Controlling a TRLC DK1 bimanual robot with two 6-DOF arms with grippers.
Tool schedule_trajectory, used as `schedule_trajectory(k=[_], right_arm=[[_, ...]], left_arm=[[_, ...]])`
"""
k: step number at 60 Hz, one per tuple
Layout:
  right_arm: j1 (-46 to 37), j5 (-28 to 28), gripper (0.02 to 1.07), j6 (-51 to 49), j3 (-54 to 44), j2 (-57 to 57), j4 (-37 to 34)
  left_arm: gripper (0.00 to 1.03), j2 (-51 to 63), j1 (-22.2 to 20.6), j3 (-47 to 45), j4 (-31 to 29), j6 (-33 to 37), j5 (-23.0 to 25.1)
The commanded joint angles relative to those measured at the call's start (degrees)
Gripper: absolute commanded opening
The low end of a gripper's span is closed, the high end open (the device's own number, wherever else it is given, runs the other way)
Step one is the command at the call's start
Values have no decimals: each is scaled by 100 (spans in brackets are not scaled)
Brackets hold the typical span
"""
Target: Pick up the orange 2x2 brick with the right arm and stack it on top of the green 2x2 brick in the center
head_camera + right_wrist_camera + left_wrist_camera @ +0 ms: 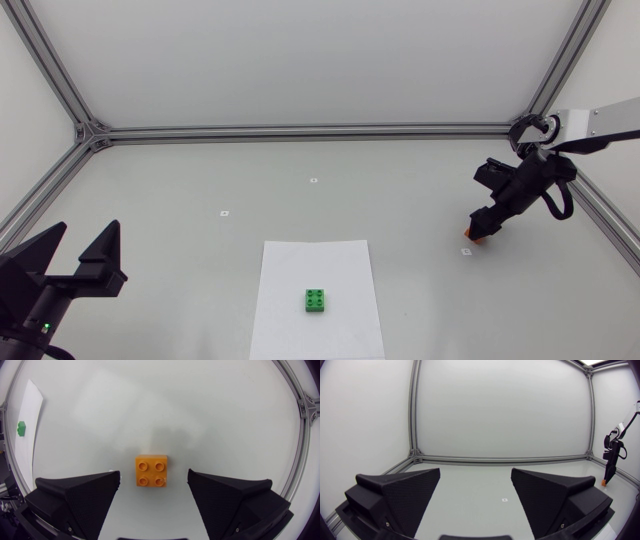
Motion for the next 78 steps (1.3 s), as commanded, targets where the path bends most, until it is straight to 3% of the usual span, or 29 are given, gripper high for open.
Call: schedule_trajectory(k=[1, 11, 22, 45, 64, 75, 78], right_arm=[[-14, 37, 91, -172, 97, 210, 42], [-6, 81, 86, -180, 133, 333, 104], [-14, 72, 70, -215, 150, 351, 112], [38, 98, 70, -259, 106, 210, 95], [135, 98, 46, -233, -34, 96, 165], [144, 134, 45, -233, -87, 87, 165], [152, 142, 34, -233, -105, 69, 165]], left_arm=[[99, -45, 26, -235, -78, 75, 23], [99, -45, 26, -235, -87, 75, 23], [99, -45, 26, -235, -87, 75, 23], [99, -45, 26, -235, -87, 75, 23], [99, -45, 26, -235, -87, 75, 23], [99, -45, 26, -235, -87, 75, 23], [99, -45, 26, -235, -87, 75, 23]])
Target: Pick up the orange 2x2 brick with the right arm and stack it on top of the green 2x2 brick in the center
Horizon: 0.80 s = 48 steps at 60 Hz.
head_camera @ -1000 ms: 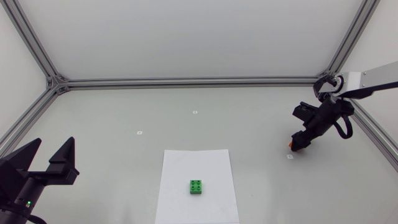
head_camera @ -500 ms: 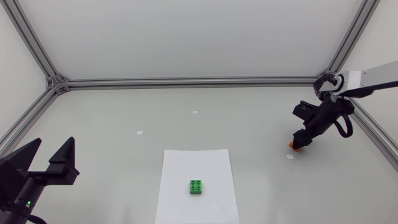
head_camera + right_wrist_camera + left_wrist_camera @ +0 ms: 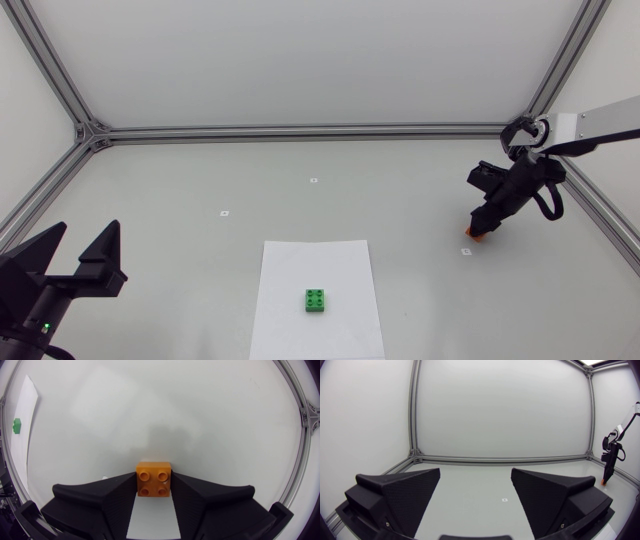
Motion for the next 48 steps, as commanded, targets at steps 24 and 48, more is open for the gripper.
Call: schedule_trajectory(k=[24, 48], right_arm=[[215, 86, 15, -133, -544, -848, -51], [1709, 235, 8, -317, -1880, -2413, 19]], left_arm=[[99, -45, 26, -235, -84, 73, 23], [99, -45, 26, -235, -84, 73, 32]])
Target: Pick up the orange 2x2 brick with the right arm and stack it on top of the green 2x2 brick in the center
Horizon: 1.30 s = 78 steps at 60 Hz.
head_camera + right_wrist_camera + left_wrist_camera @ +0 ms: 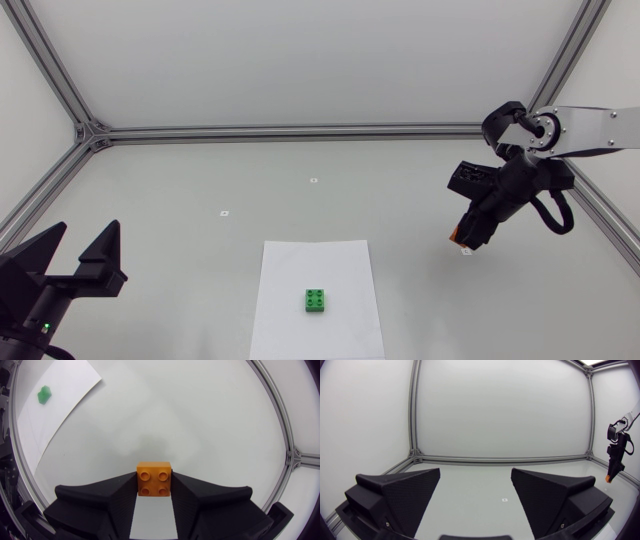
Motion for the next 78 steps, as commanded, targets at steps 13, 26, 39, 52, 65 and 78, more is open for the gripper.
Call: schedule_trajectory(k=[13, 26, 39, 52, 65, 78], right_arm=[[1687, 249, 8, 161, -879, -851, -7], [2900, 302, 8, 627, -967, -859, 28], [3814, 311, 8, 1022, -721, -587, 116], [4465, 311, 8, 1286, -343, -165, 256], [4781, 328, 8, 1365, 140, 336, 274], [4887, 337, 8, 1303, 492, 564, 265]], left_arm=[[99, -45, 26, -235, -84, 73, 23], [99, -45, 26, -235, -76, 73, 23], [99, -45, 26, -235, -76, 73, 23], [99, -45, 26, -235, -84, 73, 32], [99, -45, 26, -235, -84, 73, 23], [99, -45, 26, -235, -76, 73, 23]])
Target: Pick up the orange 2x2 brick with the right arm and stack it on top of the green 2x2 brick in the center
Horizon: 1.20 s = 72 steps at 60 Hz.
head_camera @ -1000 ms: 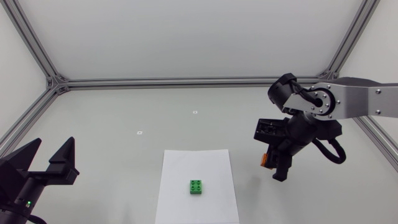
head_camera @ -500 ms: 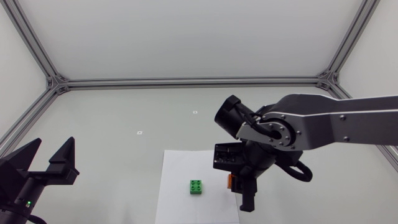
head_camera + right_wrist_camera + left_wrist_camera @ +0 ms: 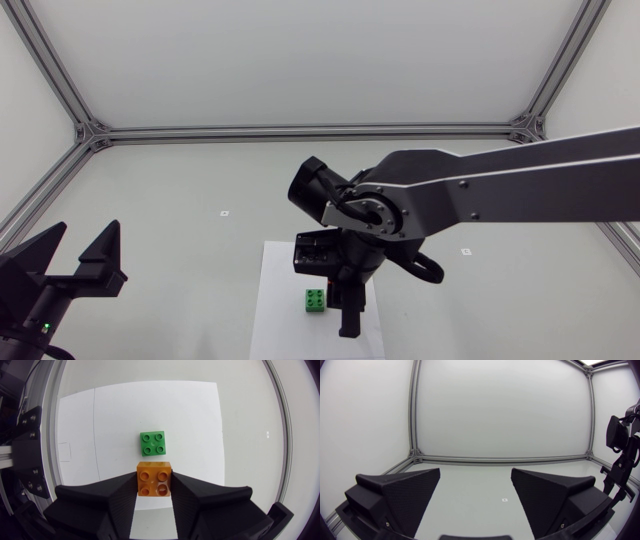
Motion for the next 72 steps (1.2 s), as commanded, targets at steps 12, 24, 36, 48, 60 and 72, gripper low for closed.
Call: schedule_trajectory(k=[12, 24, 36, 48, 60, 72], right_arm=[[188, 42, 8, -39, 443, 450, -48], [232, 42, 8, -162, 750, 679, -188], [311, 42, 8, -180, 926, 872, -329], [320, 42, 8, -197, 979, 1004, -382], [320, 33, 8, -188, 1005, 1092, -390], [320, 33, 8, -188, 1040, 1180, -364]], left_arm=[[99, -45, 26, -235, -84, 73, 23], [99, -45, 26, -235, -84, 73, 23], [99, -45, 26, -235, -84, 73, 23], [99, -45, 26, -235, -76, 73, 23], [99, -45, 26, -235, -84, 73, 23], [99, -45, 26, -235, -76, 73, 23]])
